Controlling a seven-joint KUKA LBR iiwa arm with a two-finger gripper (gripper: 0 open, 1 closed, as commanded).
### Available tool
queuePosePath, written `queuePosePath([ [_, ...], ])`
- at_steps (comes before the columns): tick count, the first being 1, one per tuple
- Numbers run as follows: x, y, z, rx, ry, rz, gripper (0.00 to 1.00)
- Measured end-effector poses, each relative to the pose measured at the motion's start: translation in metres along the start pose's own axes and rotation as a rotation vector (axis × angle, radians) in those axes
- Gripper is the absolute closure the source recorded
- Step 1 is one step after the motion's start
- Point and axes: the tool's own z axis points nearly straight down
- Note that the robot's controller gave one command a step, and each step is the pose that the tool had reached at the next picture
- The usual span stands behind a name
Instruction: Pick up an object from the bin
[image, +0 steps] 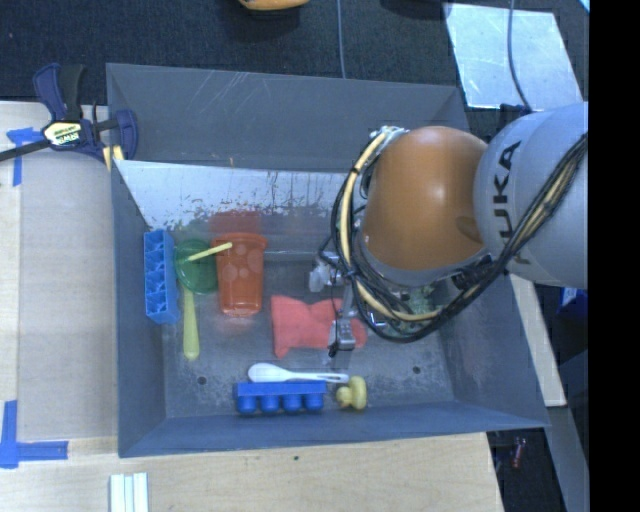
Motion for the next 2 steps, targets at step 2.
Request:
queuePosePath([
  [2,-0.055,-0.01,0.056,-0.003,-0.017,0.109,0.0],
])
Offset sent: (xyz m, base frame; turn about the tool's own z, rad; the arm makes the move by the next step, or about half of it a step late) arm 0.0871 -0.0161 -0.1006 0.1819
